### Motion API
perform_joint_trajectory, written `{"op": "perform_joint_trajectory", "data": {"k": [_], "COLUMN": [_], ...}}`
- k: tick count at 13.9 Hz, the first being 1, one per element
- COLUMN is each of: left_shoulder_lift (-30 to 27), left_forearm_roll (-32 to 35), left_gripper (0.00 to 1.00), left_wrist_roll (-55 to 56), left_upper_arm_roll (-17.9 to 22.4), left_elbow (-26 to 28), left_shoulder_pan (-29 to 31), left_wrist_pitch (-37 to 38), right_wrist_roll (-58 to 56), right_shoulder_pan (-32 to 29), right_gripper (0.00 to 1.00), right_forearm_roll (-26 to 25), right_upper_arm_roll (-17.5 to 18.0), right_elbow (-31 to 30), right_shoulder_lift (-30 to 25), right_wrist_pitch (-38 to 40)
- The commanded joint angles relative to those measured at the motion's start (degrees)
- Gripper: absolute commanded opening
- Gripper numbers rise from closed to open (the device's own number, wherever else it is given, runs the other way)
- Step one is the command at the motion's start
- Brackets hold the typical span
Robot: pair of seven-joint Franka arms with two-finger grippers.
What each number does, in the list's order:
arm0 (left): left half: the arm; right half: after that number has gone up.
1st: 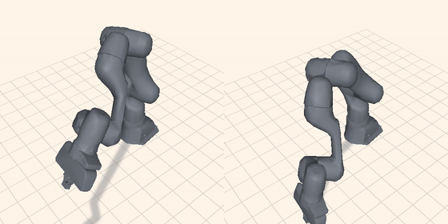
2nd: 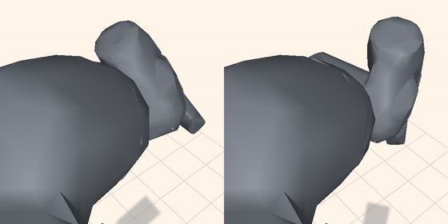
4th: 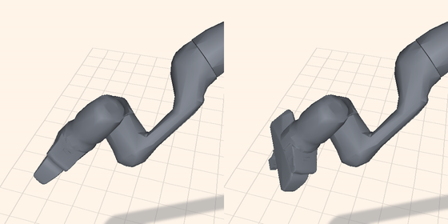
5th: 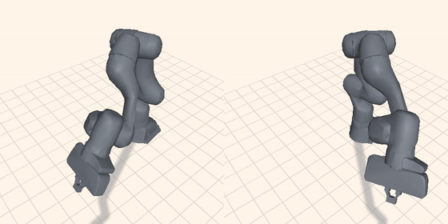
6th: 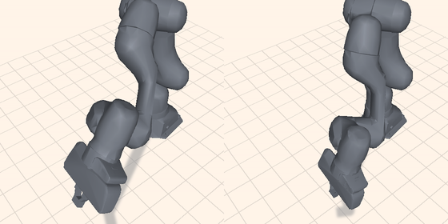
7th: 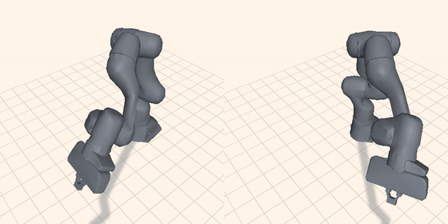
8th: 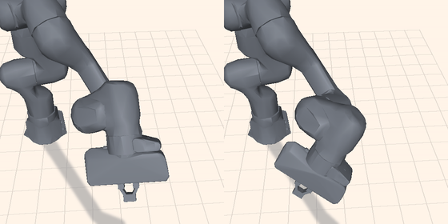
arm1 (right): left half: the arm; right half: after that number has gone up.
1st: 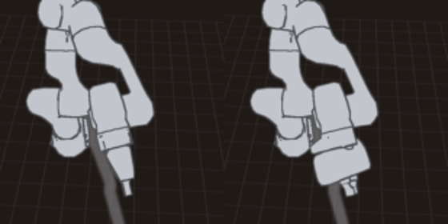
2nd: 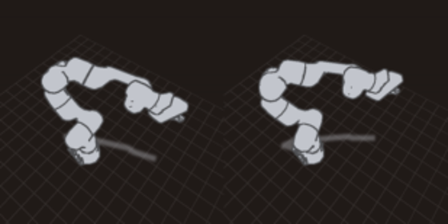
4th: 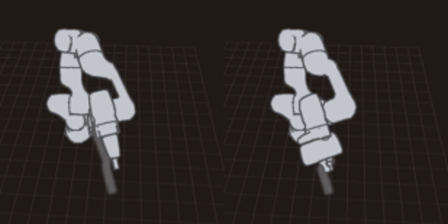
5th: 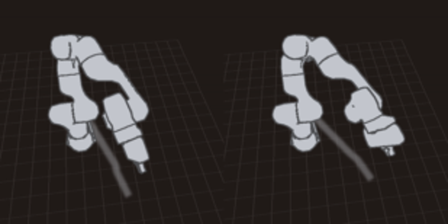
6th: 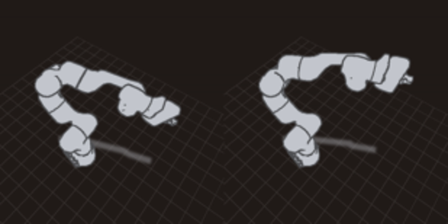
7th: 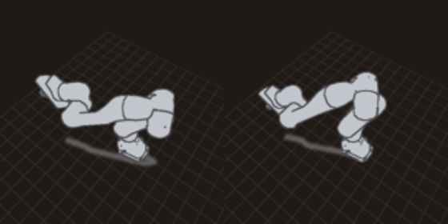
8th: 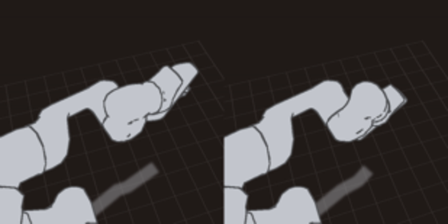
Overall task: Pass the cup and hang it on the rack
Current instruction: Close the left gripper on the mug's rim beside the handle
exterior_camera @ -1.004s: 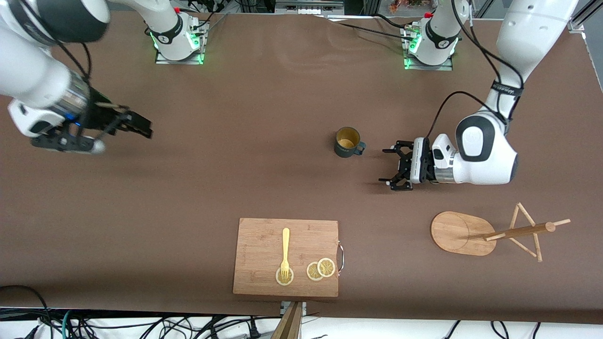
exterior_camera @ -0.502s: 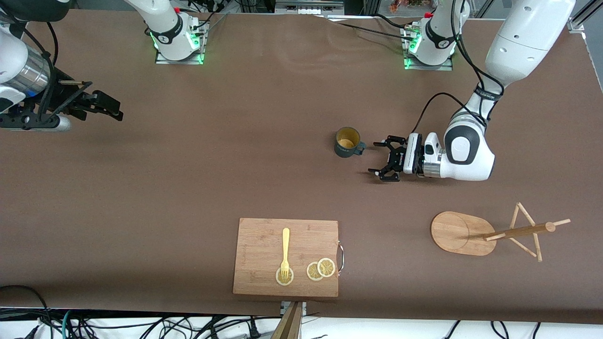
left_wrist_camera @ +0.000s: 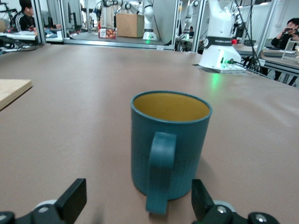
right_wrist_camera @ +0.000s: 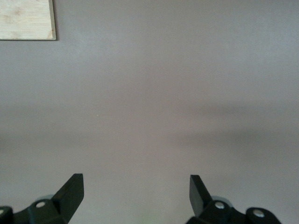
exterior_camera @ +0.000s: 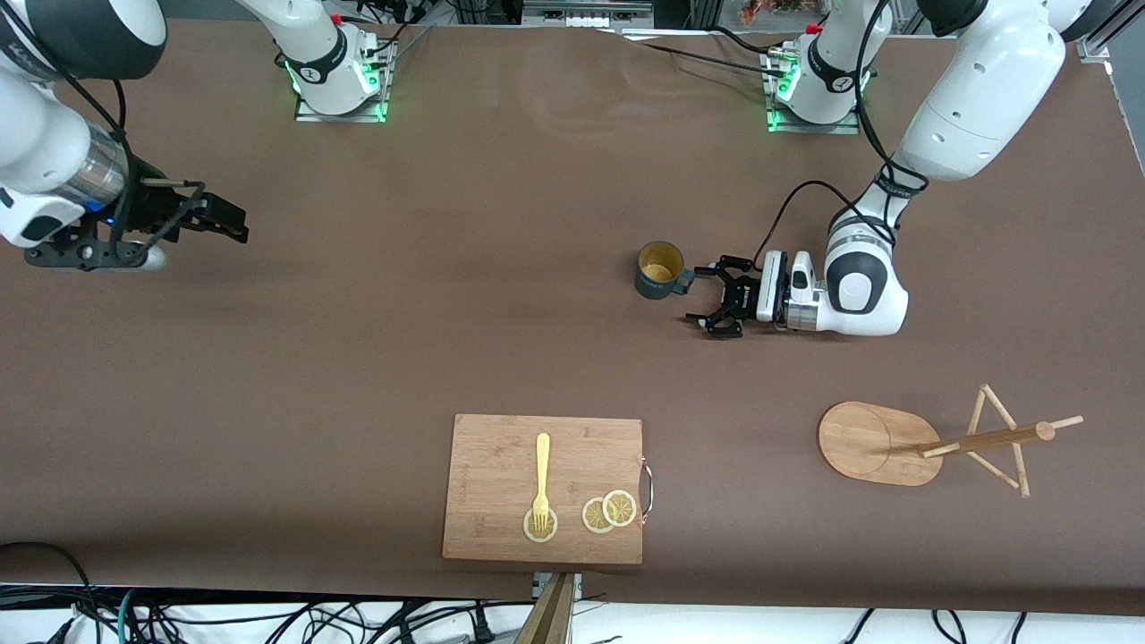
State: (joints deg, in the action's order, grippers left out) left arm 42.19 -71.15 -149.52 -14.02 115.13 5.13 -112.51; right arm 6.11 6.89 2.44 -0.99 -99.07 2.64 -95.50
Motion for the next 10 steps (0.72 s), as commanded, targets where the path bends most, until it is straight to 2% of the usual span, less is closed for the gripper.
{"op": "perform_joint_trajectory", "data": {"k": [1,3,5,8,10], "left_shoulder_lift": [1.1,2.9,3.4,3.8,4.6], "left_forearm_roll": [-1.8,-3.1,-5.8,-6.3,-6.3], "left_gripper": [0.96,0.96,0.82,0.31,0.06], "left_wrist_roll": [-4.6,-7.2,-11.3,-13.8,-13.7], "left_upper_arm_roll": [0.0,0.0,0.0,0.0,0.0], "left_elbow": [-0.3,-0.3,-0.4,-0.5,-0.5], "left_shoulder_pan": [0.4,0.5,0.5,1.5,1.6], "left_wrist_pitch": [2.8,4.7,4.7,4.8,6.6], "right_wrist_roll": [-0.7,-0.6,-0.6,-0.1,-0.7], "right_shoulder_pan": [-0.3,-0.3,-1.1,-2.5,-3.0], "right_gripper": [1.00,1.00,1.00,1.00,1.00], "right_forearm_roll": [-0.2,-0.5,-1.5,-4.3,-4.6], "right_upper_arm_roll": [0.7,0.6,0.1,-0.1,-0.1], "right_elbow": [0.0,0.3,1.2,1.6,1.6], "right_shoulder_lift": [0.6,1.0,1.0,1.0,0.5], "right_wrist_pitch": [1.4,2.6,2.5,2.4,2.7]}}
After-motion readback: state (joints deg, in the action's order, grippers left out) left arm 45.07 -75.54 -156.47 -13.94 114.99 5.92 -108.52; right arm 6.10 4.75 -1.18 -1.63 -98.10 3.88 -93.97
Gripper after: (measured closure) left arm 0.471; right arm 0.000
